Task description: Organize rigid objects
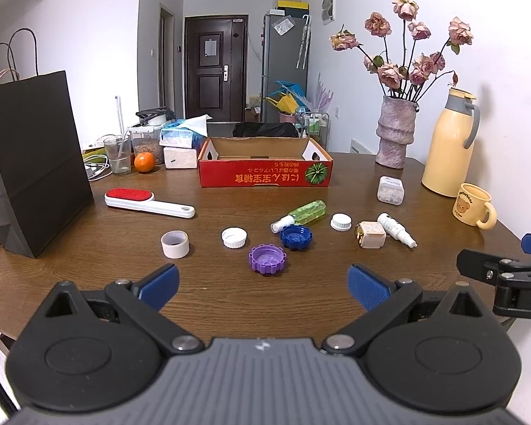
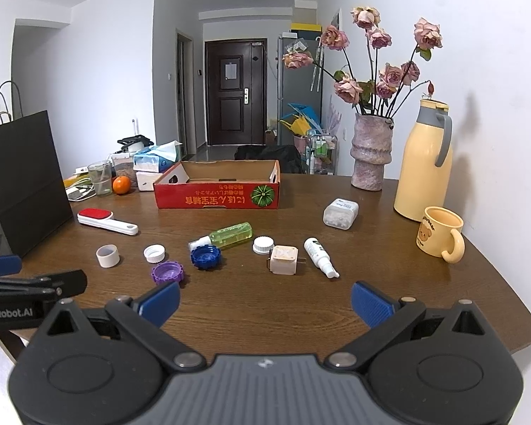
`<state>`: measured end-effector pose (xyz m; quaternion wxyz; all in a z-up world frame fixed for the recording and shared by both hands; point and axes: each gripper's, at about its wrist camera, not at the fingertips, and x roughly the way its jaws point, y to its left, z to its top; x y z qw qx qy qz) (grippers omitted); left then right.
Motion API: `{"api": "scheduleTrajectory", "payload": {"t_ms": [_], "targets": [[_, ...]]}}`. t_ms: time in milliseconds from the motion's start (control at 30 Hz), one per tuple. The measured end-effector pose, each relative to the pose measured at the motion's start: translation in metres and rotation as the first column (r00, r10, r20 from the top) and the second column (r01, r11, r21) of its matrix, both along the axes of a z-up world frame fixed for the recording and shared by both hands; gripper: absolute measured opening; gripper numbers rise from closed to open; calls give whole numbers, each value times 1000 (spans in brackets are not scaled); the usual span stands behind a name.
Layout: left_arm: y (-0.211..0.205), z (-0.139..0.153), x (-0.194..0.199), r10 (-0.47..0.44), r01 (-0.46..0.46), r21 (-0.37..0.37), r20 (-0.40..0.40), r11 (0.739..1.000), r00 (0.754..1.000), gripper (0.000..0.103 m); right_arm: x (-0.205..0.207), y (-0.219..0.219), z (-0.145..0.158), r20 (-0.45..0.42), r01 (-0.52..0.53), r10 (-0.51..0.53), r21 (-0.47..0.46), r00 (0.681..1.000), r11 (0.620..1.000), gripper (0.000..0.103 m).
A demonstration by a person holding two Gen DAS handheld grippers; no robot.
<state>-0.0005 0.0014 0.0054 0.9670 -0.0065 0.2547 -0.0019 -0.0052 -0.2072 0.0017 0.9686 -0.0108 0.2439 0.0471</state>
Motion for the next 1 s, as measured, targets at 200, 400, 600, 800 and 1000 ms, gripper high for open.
{"api": "scheduleTrajectory", "payload": {"t_ms": [200,400,600,800,1000], "targets": [[6,-10,12,21,-21,-13,-12,1000,1000,103,9,-1,-6,-3,-3,3,3,1000,1000,103],[14,-20,27,40,-40,-18,-26,999,999,103,28,-3,-16,-28,7,-7,8,1000,1000,103],[22,-27,44,57,-58,-19,-29,998,998,103,42,-4,-23,-35,14,-13,5,999,1000,103],[30,-34,66,82,-83,-26,-41,996,996,103,64,-8,-30,-43,21,-21,1,999,1000,103],[40,-43,89,112,-114,-28,-60,993,992,103,87,-12,-38,-47,34,-34,-1,998,999,103]]}}
